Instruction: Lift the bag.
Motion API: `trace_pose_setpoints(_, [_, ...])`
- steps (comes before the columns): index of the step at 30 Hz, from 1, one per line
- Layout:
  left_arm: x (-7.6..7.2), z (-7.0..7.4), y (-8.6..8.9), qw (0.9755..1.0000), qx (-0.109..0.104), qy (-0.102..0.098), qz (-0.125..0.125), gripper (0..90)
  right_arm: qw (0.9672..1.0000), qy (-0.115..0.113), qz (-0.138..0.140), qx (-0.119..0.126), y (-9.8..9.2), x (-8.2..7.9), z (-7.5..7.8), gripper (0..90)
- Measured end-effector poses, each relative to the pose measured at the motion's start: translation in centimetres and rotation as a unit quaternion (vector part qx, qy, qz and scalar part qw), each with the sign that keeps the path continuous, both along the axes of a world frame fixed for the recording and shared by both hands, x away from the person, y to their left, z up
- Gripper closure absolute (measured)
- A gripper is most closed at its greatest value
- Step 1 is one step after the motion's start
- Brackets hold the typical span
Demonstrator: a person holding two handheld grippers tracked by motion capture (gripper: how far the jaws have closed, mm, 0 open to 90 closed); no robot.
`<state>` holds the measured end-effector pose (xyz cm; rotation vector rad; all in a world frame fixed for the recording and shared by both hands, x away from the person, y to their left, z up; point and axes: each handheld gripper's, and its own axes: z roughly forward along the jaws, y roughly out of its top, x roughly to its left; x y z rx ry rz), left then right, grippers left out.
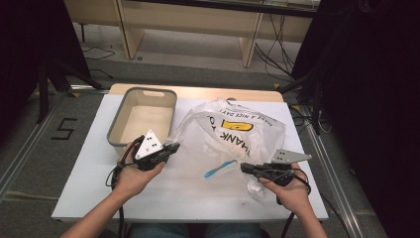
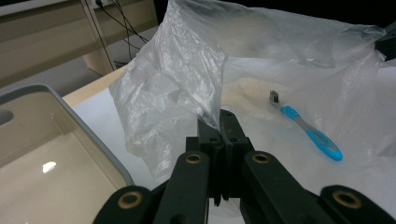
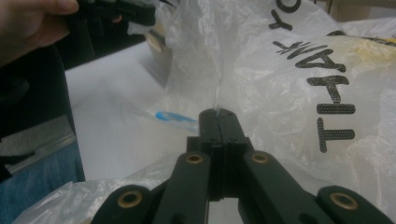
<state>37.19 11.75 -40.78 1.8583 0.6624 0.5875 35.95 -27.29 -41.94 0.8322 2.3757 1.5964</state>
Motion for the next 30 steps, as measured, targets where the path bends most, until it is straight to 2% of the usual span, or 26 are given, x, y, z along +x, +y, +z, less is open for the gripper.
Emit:
trace_pose_setpoints(3, [0.1, 0.6, 0.2, 0.9999, -0.006, -0.008, 0.004, 89.2, 0.9997, -0.005, -0.013, 0.021, -0.3, 0.2, 0.7, 90.0])
trace_pose_setpoints(10, [0.4, 2.0, 0.9, 0.9992, -0.025, -0.027, 0.017, 89.2, 0.9979, -0.022, -0.038, 0.048, -1.0, 0.8, 2.2, 90.0])
trace_pose_setpoints(19, [0.3, 3.6, 1.0, 0.9971, -0.048, -0.055, 0.024, 89.2, 0.9938, -0.051, -0.073, 0.067, -1.7, 0.9, 3.6, 90.0])
trace_pose_setpoints(30, [0.2, 5.3, 0.0, 0.9947, -0.053, -0.085, 0.022, 89.1, 0.9886, -0.079, -0.101, 0.079, -2.4, 1.2, 5.0, 90.0])
